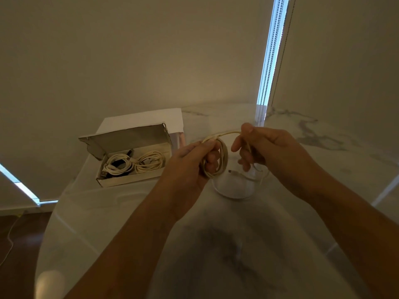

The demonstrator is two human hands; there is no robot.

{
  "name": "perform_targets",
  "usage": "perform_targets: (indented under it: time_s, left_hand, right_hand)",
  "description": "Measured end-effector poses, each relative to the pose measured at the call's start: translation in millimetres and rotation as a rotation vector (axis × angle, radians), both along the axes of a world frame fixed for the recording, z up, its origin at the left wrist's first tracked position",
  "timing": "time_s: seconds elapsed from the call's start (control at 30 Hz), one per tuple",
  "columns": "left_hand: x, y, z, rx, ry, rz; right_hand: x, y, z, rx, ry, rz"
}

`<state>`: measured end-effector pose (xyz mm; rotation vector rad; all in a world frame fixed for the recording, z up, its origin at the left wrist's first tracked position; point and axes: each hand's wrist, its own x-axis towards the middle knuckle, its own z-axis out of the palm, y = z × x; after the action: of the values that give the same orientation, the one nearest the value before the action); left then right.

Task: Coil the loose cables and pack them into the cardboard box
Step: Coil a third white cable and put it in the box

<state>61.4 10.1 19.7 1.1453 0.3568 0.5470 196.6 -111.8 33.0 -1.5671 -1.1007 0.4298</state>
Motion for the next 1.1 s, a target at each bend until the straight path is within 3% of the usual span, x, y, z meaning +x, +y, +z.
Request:
perform_targets:
  time_s: [0.2,0.37,0.67,0.93,1.1]
  left_hand:
    - [-4,12,4,-0.224,-0.101,-0.238]
    - [-4,8,6,-0.407,-0.279,-0.337]
    - [-5,29,5,-0.456,-0.425,-0.031]
    - [0,29,0,-0.420,-0.412,0.089]
    - [1,19,1,-0.176,-0.298,0.204]
  right_hand:
    - [8,0,-1,0.061,-0.138,-0.153]
    - [4,6,-11,-0.066,-0.324,-0.134]
    - [-20,6,-18,-0.376,-0.749,0.004]
    - [-37,0,-7,-0.326,-0.913,0.065]
    - [-39,-5,-1,-0.261,-0.950,0.033]
